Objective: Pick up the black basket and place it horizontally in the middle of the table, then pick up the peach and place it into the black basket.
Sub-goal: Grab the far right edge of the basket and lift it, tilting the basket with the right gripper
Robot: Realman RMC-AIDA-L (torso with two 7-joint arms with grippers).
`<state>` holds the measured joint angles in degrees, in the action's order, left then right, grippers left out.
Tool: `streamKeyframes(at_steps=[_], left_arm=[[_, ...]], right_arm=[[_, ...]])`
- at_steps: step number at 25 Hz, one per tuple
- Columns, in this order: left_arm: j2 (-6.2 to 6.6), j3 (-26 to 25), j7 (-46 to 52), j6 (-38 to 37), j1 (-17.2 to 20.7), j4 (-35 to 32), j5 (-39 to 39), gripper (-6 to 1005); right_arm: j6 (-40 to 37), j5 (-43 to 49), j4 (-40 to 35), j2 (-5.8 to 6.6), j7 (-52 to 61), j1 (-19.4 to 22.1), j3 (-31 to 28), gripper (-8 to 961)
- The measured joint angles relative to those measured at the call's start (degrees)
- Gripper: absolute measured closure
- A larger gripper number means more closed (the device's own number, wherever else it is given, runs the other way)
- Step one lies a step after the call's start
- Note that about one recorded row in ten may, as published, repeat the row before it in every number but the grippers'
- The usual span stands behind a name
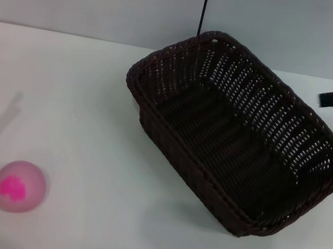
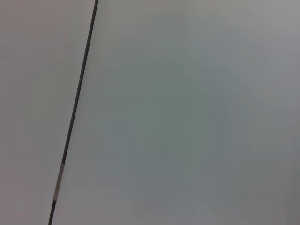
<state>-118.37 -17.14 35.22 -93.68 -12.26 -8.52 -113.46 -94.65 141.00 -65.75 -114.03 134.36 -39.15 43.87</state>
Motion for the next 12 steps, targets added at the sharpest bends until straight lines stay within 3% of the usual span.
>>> streamKeyframes(at_steps=[1, 4, 12], left_arm=[[-0.01, 0.06, 0.0, 0.0, 0.02, 0.26, -0.15, 169], [-0.02, 0.19, 0.01, 0.0, -0.08, 0.34, -0.23, 169], [-0.02, 0.32, 0.03, -0.01, -0.36, 0.48, -0.29, 169]], right_arm=[[1.94, 0.06, 1.43, -1.15, -1.61, -0.23, 0.13, 458], [4.06, 0.34, 3.06, -1.77, -2.66, -0.44, 0.81, 462], [9.28, 0.14, 7.79, -2.06, -5.24, -0.6, 3.02, 474]])
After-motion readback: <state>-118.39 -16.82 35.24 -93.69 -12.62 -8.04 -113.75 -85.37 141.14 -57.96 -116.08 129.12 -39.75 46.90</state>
